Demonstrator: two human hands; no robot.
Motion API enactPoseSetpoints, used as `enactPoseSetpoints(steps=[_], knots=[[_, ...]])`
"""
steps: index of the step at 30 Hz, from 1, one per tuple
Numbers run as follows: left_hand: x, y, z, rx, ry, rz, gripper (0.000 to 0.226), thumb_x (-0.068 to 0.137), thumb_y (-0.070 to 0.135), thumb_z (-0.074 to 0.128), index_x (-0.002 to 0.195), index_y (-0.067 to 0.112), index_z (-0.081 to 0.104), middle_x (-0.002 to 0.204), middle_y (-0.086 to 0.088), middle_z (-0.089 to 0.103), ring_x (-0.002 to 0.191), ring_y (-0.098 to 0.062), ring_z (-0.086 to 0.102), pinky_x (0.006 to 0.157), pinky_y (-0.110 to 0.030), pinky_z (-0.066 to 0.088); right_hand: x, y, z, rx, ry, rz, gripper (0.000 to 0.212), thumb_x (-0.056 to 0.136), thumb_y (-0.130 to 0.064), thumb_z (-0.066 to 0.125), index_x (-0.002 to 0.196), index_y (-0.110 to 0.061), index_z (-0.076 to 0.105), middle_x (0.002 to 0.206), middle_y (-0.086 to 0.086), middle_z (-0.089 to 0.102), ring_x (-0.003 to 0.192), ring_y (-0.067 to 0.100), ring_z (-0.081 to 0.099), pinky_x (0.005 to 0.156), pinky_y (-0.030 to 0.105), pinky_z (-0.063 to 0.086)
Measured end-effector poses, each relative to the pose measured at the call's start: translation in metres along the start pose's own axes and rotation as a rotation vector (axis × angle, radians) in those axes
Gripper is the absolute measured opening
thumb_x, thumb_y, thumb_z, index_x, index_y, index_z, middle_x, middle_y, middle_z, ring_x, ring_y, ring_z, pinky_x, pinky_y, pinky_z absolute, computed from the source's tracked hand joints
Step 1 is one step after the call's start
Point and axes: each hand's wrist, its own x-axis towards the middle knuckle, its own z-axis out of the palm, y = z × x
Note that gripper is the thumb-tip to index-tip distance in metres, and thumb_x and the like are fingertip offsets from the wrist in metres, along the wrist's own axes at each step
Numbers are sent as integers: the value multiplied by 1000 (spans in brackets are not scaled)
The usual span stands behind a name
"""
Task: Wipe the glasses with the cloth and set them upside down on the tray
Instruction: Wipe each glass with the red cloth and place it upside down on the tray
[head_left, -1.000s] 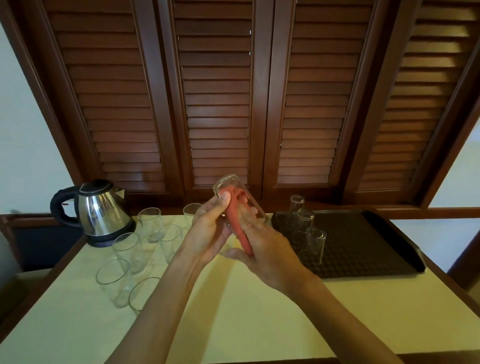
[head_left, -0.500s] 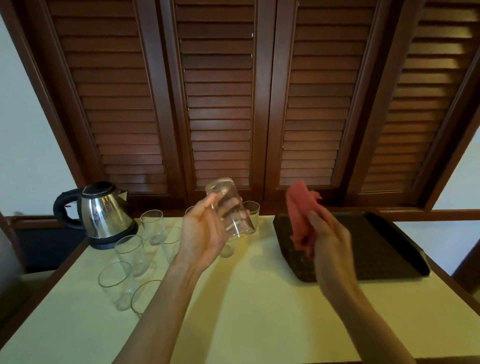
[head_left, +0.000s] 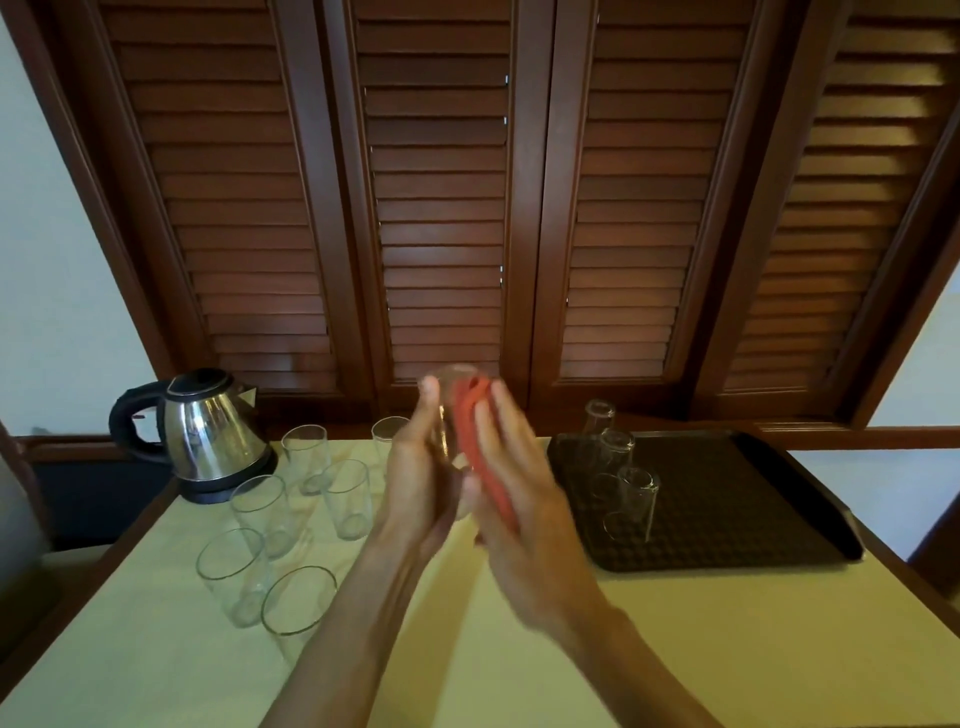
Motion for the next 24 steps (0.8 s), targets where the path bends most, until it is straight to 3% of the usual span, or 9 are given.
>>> enactPoseSetpoints(steps=[3,6,8,10,12,15,18,22,24], knots=[[-12,-14,10,70,-28,1,53,108,51,35,138,19,66,134,-10,72,125,-23,68,96,-39,56,31,-5,-12,93,85,105,58,101,-49,40,153,-46,15,167,-25,-1,154,-1,1,127,45,19],[-8,0,8,-95,15,-60,58,107,54,39,114,14,80,114,-13,77,104,-23,76,88,-36,58,2,-10,4,-70,-5,-77,56,105,-44,38,158,-35,21,169,-19,0,156,8,-2,126,49,13],[-6,3,7,-82,26,-73,65,102,62,41,108,12,83,110,-16,77,103,-27,76,88,-39,56,-8,-5,7,-54,-20,-57,61,104,-57,31,159,-36,17,168,-21,-1,156,6,0,126,49,15],[-12,-5,10,85,25,-43,60,102,61,44,120,16,78,119,-13,76,110,-25,73,89,-43,55,13,-1,-2,111,72,107,65,100,-65,30,159,-41,16,167,-24,8,153,0,11,125,47,23],[-16,-10,12,217,-79,-70,46,91,50,61,126,22,72,122,-8,74,108,-23,72,83,-47,59,33,3,-15,321,125,238,59,102,-54,37,157,-43,22,159,-28,30,150,-1,24,124,45,27],[-16,-3,4,329,-306,-166,64,76,19,74,137,30,57,126,-11,67,109,-32,70,80,-52,62,33,5,-26,453,64,284,47,105,-45,38,151,-49,33,148,-28,47,140,1,43,119,42,37],[-12,2,-4,602,-330,-139,83,67,5,86,135,38,53,119,-6,70,103,-28,75,71,-41,61,29,12,-34,527,-8,311,38,107,-42,37,143,-46,49,143,-16,57,134,11,54,113,51,43],[0,3,-12,971,-141,36,82,49,9,90,122,31,61,103,6,74,86,-26,74,75,-46,64,28,26,-40,303,-19,262,40,100,-45,41,134,-40,62,144,-30,51,150,-3,22,126,49,18],[1,-3,-10,1140,-88,76,74,50,12,93,115,27,62,101,10,70,85,-23,71,74,-43,62,31,26,-38,218,-19,219,39,101,-44,41,132,-39,62,142,-36,49,148,-9,18,126,49,19]])
